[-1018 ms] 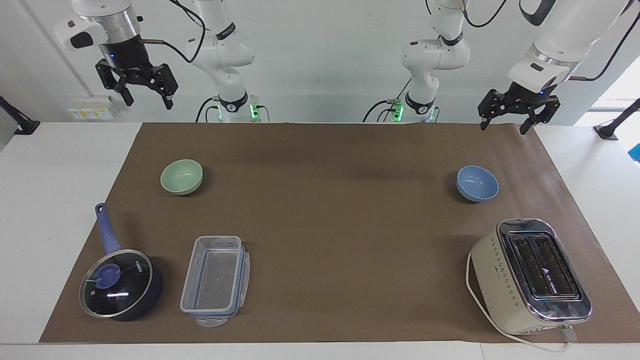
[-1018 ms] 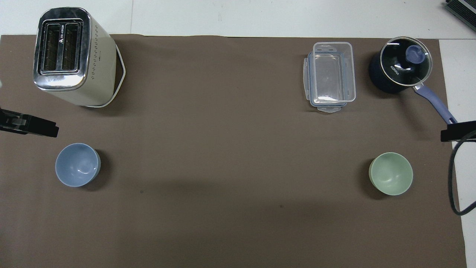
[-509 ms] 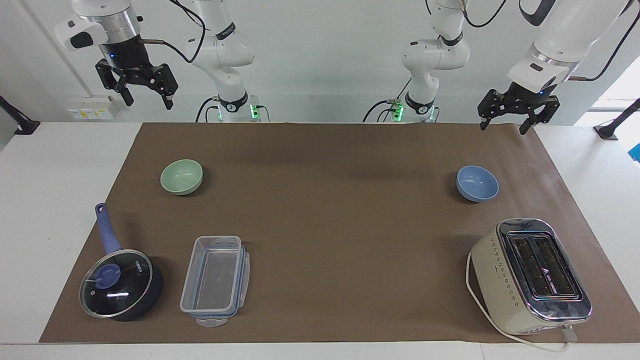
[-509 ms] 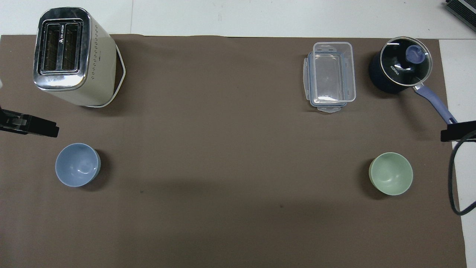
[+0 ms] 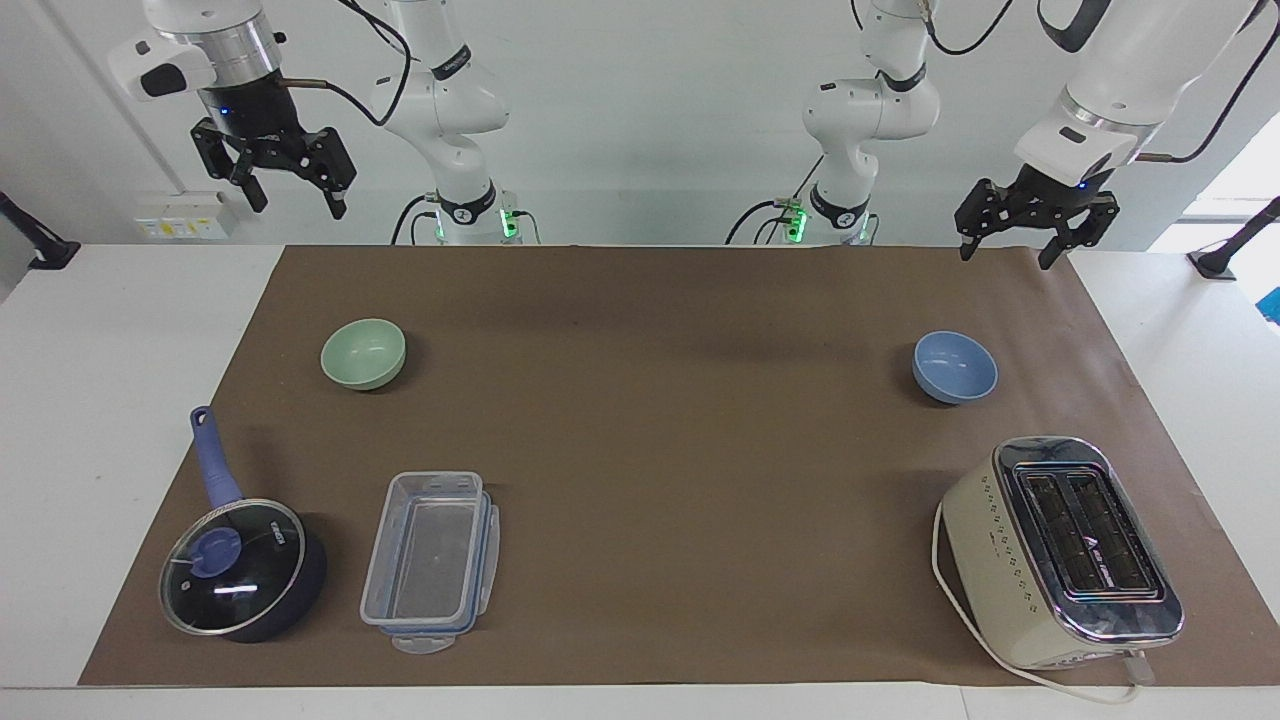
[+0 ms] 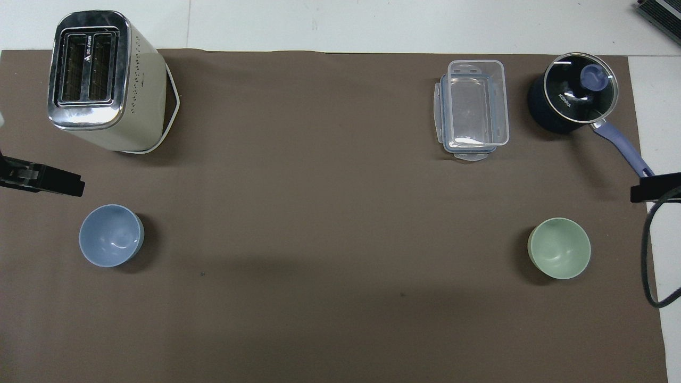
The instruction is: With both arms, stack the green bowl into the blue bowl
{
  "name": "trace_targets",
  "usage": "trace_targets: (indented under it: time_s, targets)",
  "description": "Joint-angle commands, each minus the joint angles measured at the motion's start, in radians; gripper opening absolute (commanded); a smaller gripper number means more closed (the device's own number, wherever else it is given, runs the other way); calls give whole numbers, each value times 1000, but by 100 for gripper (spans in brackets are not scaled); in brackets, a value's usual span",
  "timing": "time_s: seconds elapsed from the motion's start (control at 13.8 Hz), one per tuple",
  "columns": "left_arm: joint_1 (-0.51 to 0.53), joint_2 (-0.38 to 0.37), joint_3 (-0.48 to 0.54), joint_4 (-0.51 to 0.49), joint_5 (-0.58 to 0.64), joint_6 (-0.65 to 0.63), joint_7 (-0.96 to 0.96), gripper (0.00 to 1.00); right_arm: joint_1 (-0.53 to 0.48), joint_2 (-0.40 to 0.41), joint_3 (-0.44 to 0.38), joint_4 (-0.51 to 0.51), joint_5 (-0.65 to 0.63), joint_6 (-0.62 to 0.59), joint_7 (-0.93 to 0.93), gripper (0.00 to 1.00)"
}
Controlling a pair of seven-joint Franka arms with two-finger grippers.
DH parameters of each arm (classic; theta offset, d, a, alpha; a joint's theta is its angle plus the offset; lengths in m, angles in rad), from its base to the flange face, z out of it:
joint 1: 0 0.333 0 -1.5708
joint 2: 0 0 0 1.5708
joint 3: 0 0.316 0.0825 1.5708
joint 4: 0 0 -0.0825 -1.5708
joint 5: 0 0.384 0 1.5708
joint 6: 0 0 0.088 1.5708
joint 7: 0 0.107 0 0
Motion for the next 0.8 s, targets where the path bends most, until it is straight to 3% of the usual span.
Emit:
trace_targets:
  time_s: [0.0, 0.36, 0.73]
  targets:
    - [-13, -34, 12, -43, -9, 16, 2, 100, -11, -15, 5, -14, -3, -6, -18, 100]
    - [6, -62, 29, -138, -29, 71, 73, 100, -11, -15, 5, -14, -3, -6, -18, 100]
    - [150, -108, 30, -339, -31, 264, 229, 100, -11, -15, 5, -16, -3, -6, -18, 100]
